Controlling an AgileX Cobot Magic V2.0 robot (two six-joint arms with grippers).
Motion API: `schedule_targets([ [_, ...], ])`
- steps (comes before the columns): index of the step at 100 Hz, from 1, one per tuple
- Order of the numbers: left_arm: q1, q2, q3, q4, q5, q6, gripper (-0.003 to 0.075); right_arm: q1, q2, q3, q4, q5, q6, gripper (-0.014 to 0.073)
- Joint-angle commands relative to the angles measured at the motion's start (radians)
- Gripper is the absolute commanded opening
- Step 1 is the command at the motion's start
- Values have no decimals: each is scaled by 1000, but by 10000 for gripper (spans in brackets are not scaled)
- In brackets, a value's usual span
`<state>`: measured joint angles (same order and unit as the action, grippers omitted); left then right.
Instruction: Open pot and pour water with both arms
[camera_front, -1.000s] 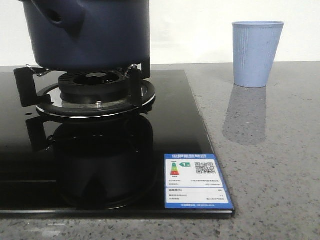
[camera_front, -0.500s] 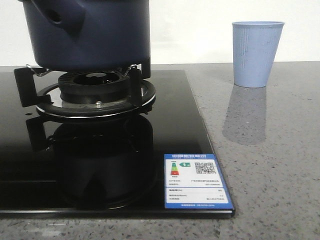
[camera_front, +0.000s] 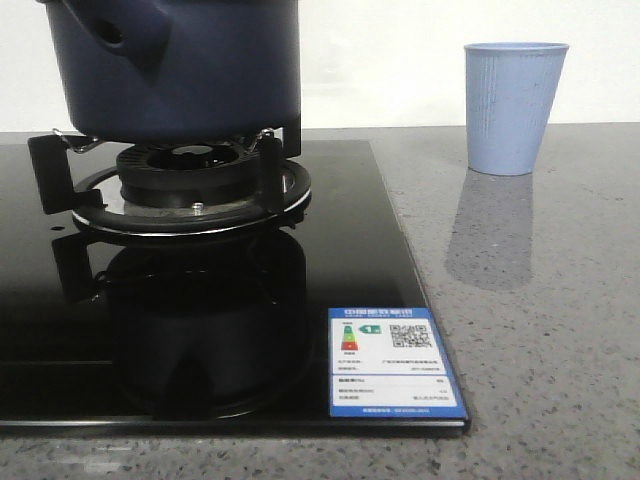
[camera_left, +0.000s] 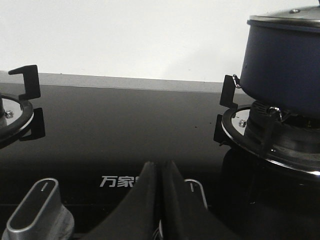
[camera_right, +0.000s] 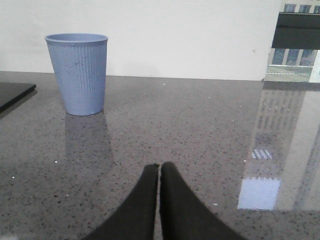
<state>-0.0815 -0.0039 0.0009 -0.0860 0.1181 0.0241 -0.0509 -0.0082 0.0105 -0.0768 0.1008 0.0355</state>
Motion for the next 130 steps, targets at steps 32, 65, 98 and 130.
schedule_targets([
  [32,3,-26,34,-267,-103,-8,-19,0,-19,25,260,-92,-10,-46],
  [65,3,-26,-13,-603,-151,-8,-19,0,-19,-6,584,-76,6,-46],
  [98,3,130,-376,-356,90,161,-19,0,127,-322,350,125,-13,-46],
  [130,-80,474,-631,-363,212,266,-19,145,485,-567,313,264,-194,-46],
])
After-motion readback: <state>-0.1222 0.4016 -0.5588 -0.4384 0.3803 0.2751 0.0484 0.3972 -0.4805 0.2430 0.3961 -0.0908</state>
